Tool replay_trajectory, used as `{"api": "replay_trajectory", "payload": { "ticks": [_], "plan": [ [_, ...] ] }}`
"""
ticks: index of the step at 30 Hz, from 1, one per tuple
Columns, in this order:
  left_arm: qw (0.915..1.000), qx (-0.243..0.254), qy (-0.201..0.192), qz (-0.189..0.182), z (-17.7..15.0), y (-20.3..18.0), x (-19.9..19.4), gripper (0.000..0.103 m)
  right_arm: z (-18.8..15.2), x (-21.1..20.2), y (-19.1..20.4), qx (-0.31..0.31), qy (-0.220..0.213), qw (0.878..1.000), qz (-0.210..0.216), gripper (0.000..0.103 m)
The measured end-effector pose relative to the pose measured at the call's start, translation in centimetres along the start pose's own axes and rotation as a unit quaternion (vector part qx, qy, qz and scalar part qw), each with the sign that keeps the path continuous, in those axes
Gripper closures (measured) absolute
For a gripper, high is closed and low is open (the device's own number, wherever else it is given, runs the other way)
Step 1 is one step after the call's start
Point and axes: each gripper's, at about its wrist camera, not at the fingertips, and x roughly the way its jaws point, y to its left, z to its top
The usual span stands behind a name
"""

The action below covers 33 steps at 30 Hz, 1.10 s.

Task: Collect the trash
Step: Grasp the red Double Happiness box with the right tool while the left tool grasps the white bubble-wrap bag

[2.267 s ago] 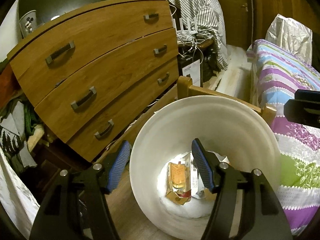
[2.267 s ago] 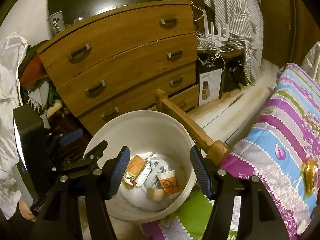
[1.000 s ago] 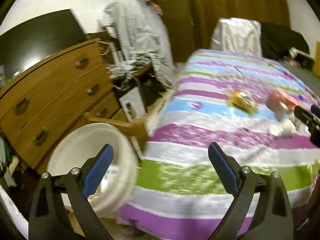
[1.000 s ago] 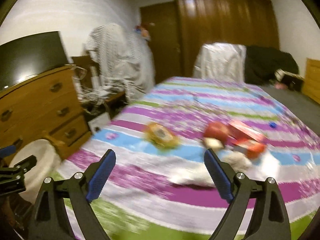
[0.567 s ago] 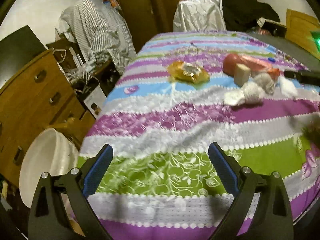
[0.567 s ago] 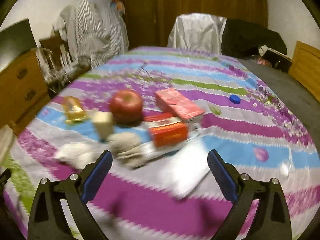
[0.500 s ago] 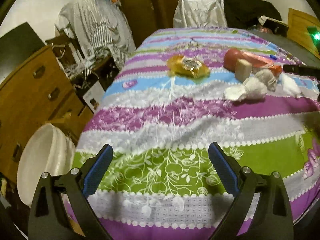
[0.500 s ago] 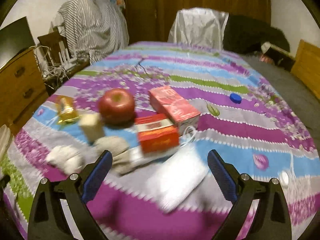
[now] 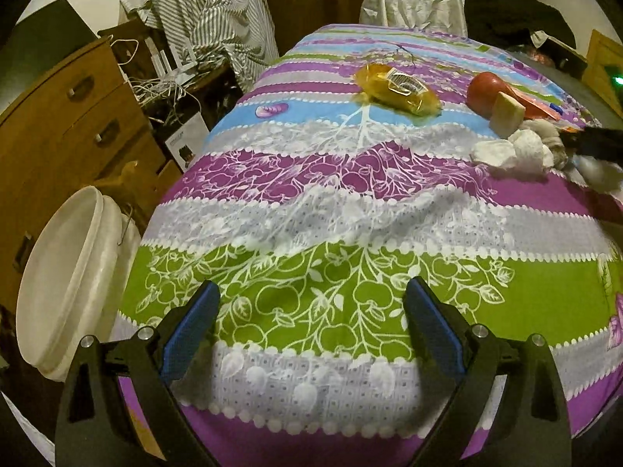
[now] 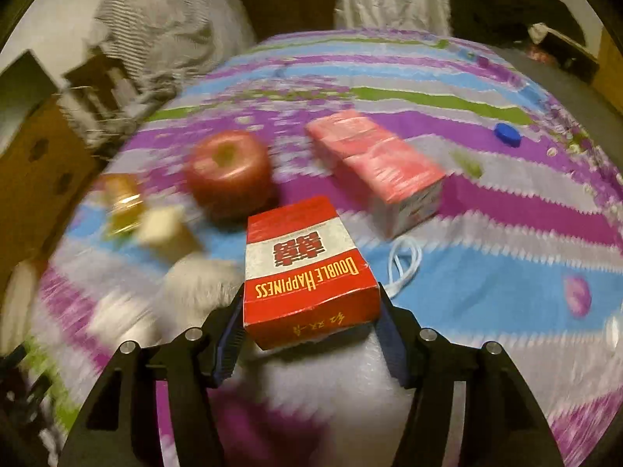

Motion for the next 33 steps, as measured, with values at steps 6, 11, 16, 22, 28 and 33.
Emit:
{"api": "replay_trajectory", "payload": {
  "ticks": [6, 11, 16, 22, 28, 33],
  "plan": [
    [1.0, 0.001, 0.003, -0.008, -0.6, 0.0, -0.3, 0.01, -7.9, -6.8, 4.2, -0.01, -0.002, 0.998, 0.065, 0.042],
    [0.9998, 0.007, -0.003, -0.019, -1.2, -0.6, -1.3, 0.01, -13.3, -13.8, 3.1, 0.038, -0.055, 0.997, 0.042, 0.042],
    [0.9976, 0.045, -0.018, -0.05, -1.6, -3.5, -2.6, 0.01, -16.8, -17.4, -1.6, 0.083, -0.082, 0.992, -0.048, 0.042],
    [0.9879, 0.1, -0.037, -0.112, -1.0, -9.5, -4.5, 0.01, -19.1, -17.1, -5.8, 0.11, -0.081, 0.983, -0.119, 0.042],
    [0.9692, 0.146, -0.065, -0.187, 0.8, -17.0, -6.5, 0.01, -20.6, -15.8, -7.6, 0.137, -0.09, 0.982, -0.088, 0.022],
    [0.9601, 0.155, -0.074, -0.22, 2.5, -22.6, -6.5, 0.01, -19.6, -15.7, -7.5, 0.115, -0.107, 0.984, -0.09, 0.016]
  ]
}}
